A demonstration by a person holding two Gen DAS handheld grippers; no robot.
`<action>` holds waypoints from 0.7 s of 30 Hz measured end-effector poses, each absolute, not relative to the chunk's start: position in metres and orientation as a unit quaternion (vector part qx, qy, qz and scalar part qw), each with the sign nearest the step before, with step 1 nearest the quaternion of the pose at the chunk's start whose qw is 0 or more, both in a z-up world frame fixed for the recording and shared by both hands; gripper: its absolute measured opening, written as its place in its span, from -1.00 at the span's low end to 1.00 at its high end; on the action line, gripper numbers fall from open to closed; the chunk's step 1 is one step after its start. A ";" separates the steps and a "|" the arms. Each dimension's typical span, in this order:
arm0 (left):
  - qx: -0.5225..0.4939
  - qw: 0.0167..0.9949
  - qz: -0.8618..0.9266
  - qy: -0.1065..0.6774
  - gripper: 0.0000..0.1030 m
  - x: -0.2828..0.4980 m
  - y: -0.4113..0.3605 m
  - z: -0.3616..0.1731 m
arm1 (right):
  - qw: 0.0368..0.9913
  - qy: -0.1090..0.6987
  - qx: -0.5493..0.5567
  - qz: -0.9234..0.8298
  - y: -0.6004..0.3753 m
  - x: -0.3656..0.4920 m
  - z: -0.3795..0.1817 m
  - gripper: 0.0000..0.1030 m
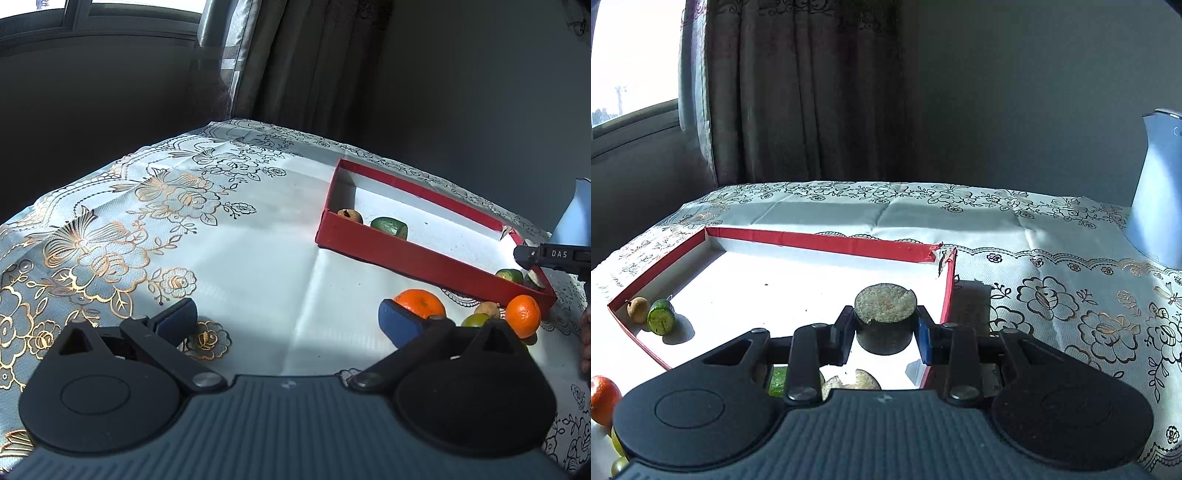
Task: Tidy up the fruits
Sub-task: 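Carry the sugarcane piece into the red tray and open the right gripper, then move the left gripper to the orange and close on it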
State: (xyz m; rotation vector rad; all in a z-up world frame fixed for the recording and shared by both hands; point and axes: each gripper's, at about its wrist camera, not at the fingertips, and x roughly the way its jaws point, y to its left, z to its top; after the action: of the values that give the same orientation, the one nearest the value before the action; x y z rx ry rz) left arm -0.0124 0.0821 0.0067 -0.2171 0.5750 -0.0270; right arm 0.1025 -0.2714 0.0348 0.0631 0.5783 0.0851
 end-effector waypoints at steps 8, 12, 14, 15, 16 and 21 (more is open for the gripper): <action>-0.111 0.953 -0.015 0.281 1.00 -0.013 0.083 0.006 | 0.964 0.258 0.050 0.037 -0.279 0.065 0.041 0.42; -0.104 0.956 -0.022 0.275 1.00 -0.015 0.080 0.007 | 0.973 0.231 0.025 0.010 -0.284 0.017 0.043 0.58; -0.100 0.959 -0.028 0.264 1.00 -0.018 0.079 0.008 | 0.971 0.239 0.020 -0.001 -0.288 0.002 0.039 0.58; -0.097 0.960 -0.030 0.259 1.00 -0.019 0.078 0.009 | 0.968 0.250 0.014 -0.007 -0.288 -0.003 0.035 0.59; -0.093 0.961 -0.033 0.257 1.00 -0.020 0.076 0.009 | 0.966 0.259 0.008 -0.016 -0.289 -0.007 0.031 0.59; -0.080 0.961 -0.038 0.264 1.00 -0.018 0.072 0.010 | 0.951 0.304 0.009 -0.058 -0.291 -0.008 0.018 0.82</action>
State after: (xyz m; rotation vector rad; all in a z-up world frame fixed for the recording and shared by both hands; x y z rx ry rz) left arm -0.0183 0.0717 0.0098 -0.1622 0.5347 -0.0763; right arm -0.0084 -0.2914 0.0184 0.0184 0.6190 -0.1178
